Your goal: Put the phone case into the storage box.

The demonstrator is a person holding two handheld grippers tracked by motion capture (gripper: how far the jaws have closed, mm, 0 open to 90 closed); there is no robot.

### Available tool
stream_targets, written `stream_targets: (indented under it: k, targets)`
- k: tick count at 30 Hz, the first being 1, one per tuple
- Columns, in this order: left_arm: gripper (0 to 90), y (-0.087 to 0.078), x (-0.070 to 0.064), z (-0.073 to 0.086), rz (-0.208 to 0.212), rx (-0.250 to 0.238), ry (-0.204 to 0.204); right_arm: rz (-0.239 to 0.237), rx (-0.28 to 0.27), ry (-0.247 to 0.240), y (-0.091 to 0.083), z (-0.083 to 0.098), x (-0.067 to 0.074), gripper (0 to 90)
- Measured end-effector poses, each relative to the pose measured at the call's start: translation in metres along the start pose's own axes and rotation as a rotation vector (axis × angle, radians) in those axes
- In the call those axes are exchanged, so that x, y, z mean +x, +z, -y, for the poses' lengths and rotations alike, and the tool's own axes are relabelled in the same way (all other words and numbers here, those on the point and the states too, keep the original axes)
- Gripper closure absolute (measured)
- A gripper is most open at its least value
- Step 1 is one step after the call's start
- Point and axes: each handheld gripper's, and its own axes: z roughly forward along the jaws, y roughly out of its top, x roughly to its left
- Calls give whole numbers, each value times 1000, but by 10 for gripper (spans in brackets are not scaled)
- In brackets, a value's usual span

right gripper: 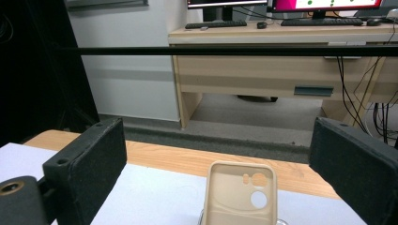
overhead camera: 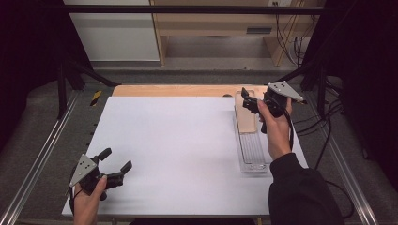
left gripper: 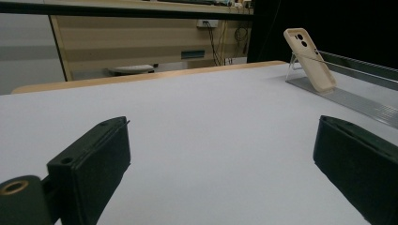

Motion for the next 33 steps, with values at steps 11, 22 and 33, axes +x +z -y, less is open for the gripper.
stream_targets:
  k: [11, 22, 33]
  targets:
    - [40, 0, 0, 0, 2, -1, 8, -17, -11, -20, -15, 5, -3, 47]
    - [38, 1, -2, -1, 4, -1, 22, -22, -8, -61, -32, 12, -5, 43]
    - [31, 1, -2, -1, 0, 0, 32, -19, 3, -52, -52, 22, -13, 34]
